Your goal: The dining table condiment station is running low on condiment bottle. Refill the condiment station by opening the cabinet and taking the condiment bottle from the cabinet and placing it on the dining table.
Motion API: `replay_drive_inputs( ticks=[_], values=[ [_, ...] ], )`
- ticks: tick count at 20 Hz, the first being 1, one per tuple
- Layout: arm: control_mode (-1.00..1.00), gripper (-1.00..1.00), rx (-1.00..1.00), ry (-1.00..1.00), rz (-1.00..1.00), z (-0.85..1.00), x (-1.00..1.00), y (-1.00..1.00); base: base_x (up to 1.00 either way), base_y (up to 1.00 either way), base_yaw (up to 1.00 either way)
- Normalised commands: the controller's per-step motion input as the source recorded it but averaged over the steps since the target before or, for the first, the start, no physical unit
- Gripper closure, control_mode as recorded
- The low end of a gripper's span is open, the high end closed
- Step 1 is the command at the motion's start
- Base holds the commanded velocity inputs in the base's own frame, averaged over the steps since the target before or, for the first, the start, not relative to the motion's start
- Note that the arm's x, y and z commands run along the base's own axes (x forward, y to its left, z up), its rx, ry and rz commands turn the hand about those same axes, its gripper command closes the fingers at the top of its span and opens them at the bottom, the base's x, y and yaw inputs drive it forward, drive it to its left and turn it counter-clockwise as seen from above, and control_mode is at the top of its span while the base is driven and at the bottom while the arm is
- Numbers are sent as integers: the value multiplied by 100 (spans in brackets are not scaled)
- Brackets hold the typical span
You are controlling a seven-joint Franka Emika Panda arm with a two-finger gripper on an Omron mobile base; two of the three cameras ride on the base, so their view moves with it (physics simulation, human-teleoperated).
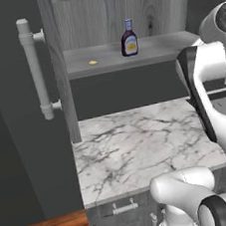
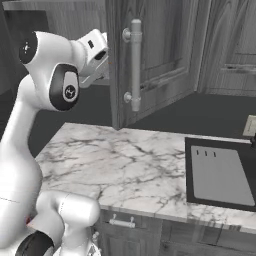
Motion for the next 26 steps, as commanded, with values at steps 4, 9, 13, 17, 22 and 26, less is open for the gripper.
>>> replay_drive_inputs(
  ticks=[4, 9, 13, 17, 22, 26],
  values=[
    [-100, -100, 0, -4, 0, 0, -62, -64, 0, 0, 0],
    [-100, -100, 0, -2, 0, 0, -40, -63, 0, 0, 0],
    [-100, -100, 0, 7, 0, 0, 6, -77, 0, 0, 0],
    [-100, -100, 2, 8, 0, 0, 11, -92, 0, 0, 0],
    [-100, -100, 3, 2, 0, 0, 0, -82, 0, 0, 0],
    [-100, -100, 2, 0, 0, -7, -23, 18, 0, 0, 0]
  ],
)
